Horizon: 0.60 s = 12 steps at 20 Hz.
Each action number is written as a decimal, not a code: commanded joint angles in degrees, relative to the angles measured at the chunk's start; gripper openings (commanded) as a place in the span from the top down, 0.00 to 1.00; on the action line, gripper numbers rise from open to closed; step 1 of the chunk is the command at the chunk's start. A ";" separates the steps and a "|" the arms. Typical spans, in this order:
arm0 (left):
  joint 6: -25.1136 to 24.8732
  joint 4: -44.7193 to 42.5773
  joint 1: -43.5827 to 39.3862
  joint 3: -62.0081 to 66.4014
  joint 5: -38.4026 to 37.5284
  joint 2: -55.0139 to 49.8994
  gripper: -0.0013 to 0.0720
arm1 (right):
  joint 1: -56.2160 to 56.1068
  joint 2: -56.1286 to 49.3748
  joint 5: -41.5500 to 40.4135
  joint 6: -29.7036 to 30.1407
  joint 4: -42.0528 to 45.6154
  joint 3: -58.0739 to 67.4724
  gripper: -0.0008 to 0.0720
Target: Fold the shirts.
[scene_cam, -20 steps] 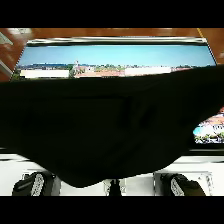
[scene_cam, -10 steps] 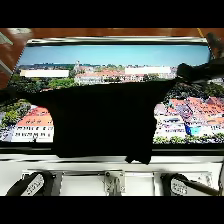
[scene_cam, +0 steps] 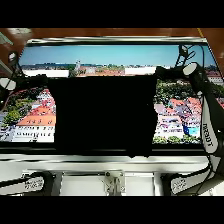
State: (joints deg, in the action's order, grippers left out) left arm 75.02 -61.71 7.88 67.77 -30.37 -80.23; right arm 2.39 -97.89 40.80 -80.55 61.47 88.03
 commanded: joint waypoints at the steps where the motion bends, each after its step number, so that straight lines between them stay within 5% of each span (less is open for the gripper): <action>1: 0.02 0.46 -2.38 0.22 10.05 -5.57 0.93 | -2.27 -3.04 -13.51 2.38 3.67 -0.07 0.88; 6: 0.09 0.52 -3.13 0.22 11.04 -9.88 0.93 | -2.10 -4.11 -17.27 1.84 3.76 -0.07 0.88; 12: 0.04 0.42 -3.50 0.22 1.64 -10.62 0.93 | -2.19 -6.47 -2.91 -1.51 3.78 -0.07 0.88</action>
State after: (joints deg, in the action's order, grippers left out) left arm 75.05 -61.28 4.27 67.94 -23.42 -90.45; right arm 0.34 -103.59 30.87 -80.49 65.12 87.96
